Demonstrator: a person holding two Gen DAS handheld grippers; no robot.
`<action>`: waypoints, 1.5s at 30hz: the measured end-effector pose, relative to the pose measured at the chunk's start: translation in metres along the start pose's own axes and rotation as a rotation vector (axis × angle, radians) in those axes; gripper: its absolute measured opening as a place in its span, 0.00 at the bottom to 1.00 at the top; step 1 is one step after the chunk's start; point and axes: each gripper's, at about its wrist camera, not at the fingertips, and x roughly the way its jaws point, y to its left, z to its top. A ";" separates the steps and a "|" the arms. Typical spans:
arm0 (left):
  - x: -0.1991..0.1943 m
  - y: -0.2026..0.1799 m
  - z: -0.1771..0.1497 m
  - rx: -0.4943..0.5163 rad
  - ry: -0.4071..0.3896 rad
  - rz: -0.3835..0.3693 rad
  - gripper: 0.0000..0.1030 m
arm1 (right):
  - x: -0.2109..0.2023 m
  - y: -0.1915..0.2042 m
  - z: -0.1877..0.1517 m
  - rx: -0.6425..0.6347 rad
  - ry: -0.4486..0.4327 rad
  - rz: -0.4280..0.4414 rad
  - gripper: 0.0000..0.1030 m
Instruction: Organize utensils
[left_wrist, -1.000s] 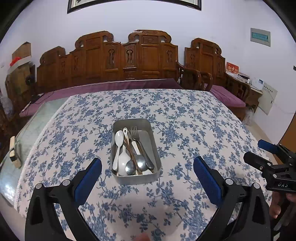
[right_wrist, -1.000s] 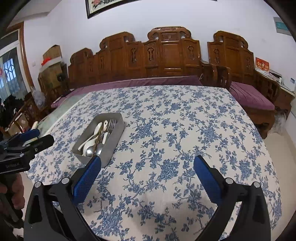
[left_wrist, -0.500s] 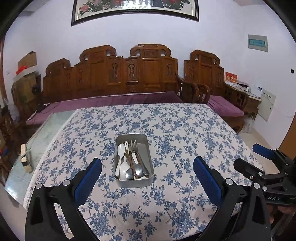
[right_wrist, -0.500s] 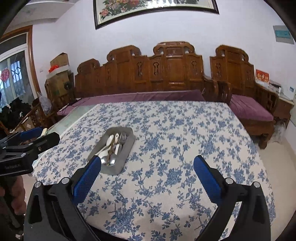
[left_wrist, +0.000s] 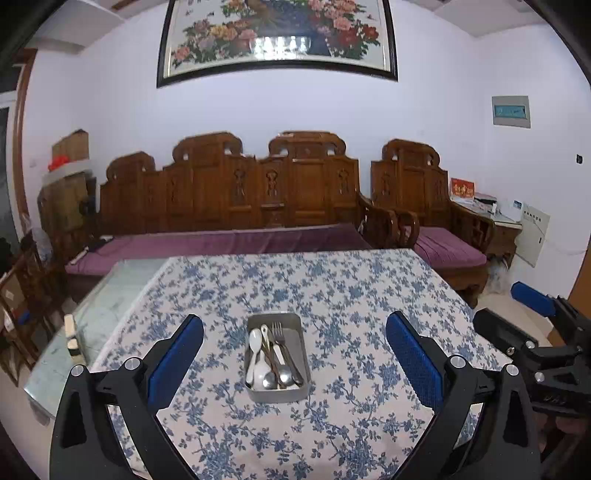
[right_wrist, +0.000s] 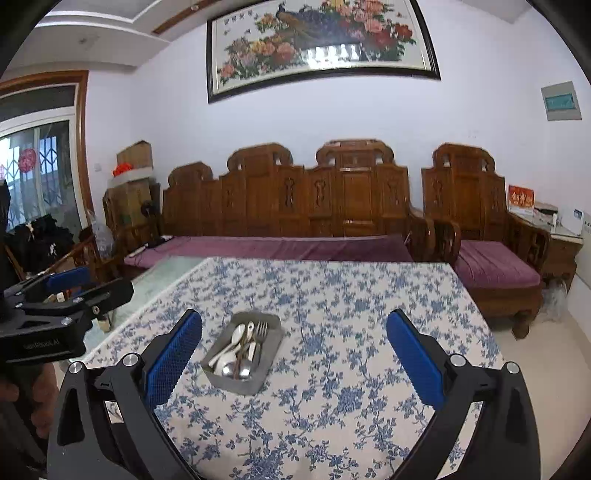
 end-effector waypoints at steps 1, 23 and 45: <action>-0.003 -0.001 0.001 0.001 -0.008 0.000 0.93 | -0.005 0.001 0.003 -0.002 -0.013 -0.001 0.98; -0.008 -0.002 -0.002 -0.017 -0.019 -0.017 0.93 | -0.019 -0.001 0.007 0.006 -0.041 -0.021 0.98; -0.008 -0.004 -0.003 -0.019 -0.023 -0.023 0.93 | -0.017 -0.002 0.007 0.007 -0.039 -0.018 0.98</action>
